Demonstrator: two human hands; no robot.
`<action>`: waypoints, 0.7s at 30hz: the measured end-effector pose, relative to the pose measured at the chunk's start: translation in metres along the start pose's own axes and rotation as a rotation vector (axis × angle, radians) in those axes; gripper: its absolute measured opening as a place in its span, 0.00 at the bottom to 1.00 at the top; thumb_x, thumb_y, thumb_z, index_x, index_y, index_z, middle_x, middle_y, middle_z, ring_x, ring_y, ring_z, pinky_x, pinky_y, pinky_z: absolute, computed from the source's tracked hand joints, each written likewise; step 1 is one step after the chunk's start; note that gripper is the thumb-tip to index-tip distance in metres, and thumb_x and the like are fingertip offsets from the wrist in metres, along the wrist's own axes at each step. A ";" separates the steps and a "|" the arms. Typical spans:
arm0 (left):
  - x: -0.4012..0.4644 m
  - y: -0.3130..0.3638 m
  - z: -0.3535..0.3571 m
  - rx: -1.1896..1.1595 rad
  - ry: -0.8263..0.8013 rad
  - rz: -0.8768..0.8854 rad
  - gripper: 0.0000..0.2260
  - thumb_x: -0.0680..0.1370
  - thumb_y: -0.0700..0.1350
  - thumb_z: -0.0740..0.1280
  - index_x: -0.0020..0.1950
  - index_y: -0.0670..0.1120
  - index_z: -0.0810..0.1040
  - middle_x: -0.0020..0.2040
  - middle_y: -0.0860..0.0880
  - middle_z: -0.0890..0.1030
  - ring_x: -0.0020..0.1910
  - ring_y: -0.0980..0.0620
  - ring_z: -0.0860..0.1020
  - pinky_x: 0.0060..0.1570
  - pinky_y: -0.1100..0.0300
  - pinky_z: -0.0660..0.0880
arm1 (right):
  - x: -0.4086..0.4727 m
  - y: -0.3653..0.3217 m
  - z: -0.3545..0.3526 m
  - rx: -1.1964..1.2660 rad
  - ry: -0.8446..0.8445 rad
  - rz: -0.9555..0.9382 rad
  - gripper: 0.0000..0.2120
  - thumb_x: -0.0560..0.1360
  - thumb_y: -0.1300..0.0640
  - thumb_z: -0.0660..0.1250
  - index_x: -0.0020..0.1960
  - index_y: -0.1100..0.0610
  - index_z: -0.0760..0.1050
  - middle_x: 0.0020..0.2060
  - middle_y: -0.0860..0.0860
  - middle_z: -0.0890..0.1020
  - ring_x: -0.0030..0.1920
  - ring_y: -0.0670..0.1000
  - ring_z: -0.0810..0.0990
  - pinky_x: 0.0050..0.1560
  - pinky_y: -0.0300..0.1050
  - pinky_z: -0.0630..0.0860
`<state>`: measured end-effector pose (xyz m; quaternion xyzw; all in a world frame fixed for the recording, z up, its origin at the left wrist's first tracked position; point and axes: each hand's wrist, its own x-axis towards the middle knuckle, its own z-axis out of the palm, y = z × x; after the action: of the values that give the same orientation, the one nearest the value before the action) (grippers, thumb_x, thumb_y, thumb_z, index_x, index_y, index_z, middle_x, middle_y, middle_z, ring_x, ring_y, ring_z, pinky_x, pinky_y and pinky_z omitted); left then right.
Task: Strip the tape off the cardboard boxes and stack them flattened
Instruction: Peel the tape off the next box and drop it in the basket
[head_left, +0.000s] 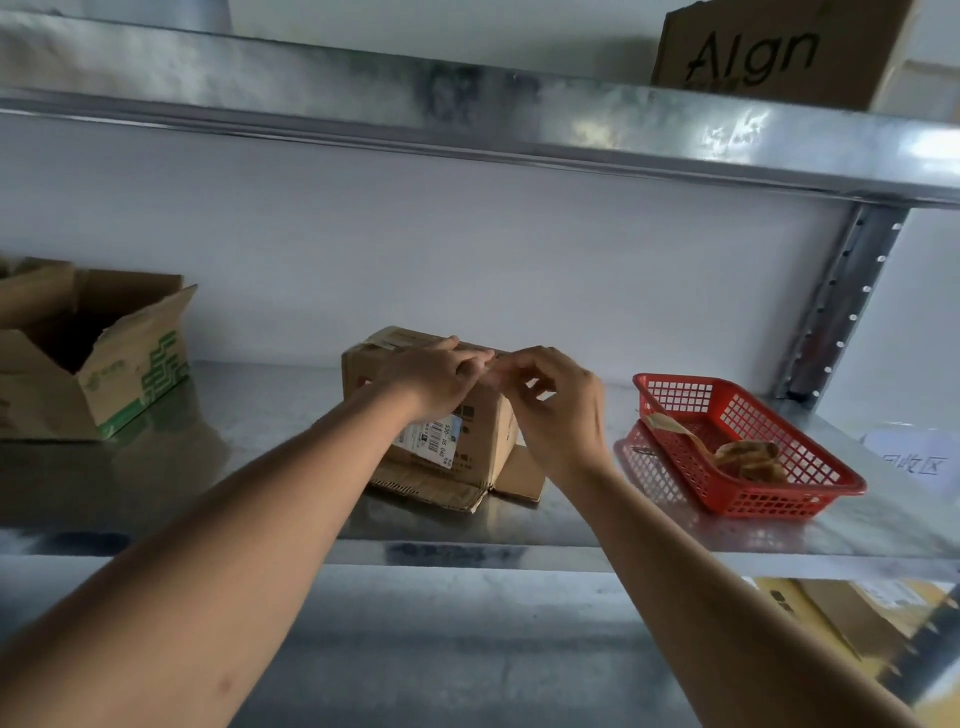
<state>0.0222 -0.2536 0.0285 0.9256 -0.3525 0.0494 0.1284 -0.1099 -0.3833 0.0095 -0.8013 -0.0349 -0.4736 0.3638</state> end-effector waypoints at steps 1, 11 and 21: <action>0.002 0.000 0.002 0.012 0.019 0.008 0.24 0.85 0.61 0.39 0.81 0.66 0.59 0.85 0.52 0.54 0.82 0.45 0.56 0.76 0.42 0.61 | 0.003 -0.001 -0.004 0.028 0.005 0.080 0.05 0.74 0.59 0.78 0.48 0.52 0.85 0.40 0.44 0.86 0.41 0.45 0.84 0.42 0.46 0.82; 0.018 0.060 0.020 0.049 0.048 0.078 0.26 0.85 0.62 0.38 0.82 0.62 0.58 0.84 0.45 0.57 0.83 0.44 0.54 0.79 0.42 0.52 | 0.013 0.024 -0.055 -0.152 0.122 0.340 0.09 0.74 0.48 0.78 0.48 0.54 0.87 0.50 0.49 0.83 0.37 0.47 0.86 0.45 0.48 0.83; 0.044 0.124 0.036 0.012 0.026 0.073 0.25 0.85 0.63 0.42 0.81 0.61 0.61 0.84 0.47 0.58 0.82 0.43 0.57 0.80 0.40 0.54 | 0.024 0.087 -0.146 -0.434 0.159 0.423 0.09 0.75 0.44 0.75 0.41 0.47 0.86 0.34 0.40 0.84 0.36 0.39 0.79 0.34 0.36 0.67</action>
<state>-0.0275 -0.3807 0.0269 0.9122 -0.3840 0.0682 0.1254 -0.1686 -0.5436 0.0222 -0.8102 0.2634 -0.4449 0.2763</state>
